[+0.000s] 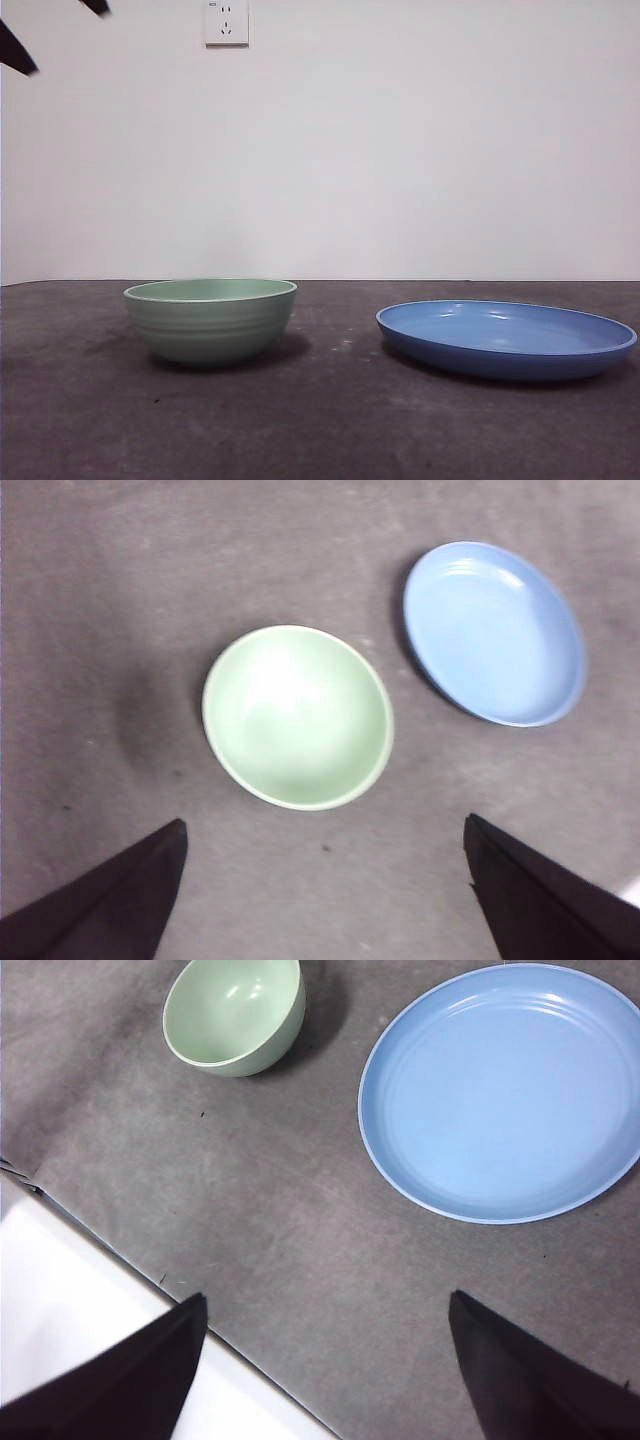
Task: Place the green bowl on the blue plate
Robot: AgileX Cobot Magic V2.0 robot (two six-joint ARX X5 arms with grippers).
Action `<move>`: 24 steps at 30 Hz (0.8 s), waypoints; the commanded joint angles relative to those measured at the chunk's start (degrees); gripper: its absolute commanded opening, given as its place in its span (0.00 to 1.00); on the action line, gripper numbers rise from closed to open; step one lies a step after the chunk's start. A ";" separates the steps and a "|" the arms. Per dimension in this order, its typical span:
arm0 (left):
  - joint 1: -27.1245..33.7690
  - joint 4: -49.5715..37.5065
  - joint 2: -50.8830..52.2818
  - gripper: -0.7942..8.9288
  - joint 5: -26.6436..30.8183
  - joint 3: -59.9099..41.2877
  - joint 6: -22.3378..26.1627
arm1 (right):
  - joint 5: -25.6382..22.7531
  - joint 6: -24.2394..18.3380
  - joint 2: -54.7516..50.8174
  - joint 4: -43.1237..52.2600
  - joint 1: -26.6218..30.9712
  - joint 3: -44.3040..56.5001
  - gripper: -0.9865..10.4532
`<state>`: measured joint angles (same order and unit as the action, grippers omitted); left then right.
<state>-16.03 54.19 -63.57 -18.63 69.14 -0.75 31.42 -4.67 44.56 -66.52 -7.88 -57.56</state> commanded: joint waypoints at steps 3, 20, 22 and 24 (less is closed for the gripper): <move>-1.75 -2.25 -8.94 0.53 4.72 3.34 0.09 | 0.09 -0.24 0.28 0.48 -0.24 -1.18 0.43; -3.87 -14.23 -32.52 0.53 10.14 3.39 0.04 | 0.09 -0.26 0.31 0.92 -0.24 -1.18 0.43; -3.87 -14.75 -34.58 0.53 10.27 3.39 0.04 | 0.09 -0.26 0.31 0.92 -0.24 -1.18 0.43; -3.87 -15.15 -36.15 0.53 10.36 3.39 0.04 | 0.07 -0.26 0.31 0.92 -0.24 -1.18 0.43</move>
<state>-19.64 39.68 -98.56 -8.64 71.31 -0.75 31.42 -4.67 44.56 -66.00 -7.88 -57.56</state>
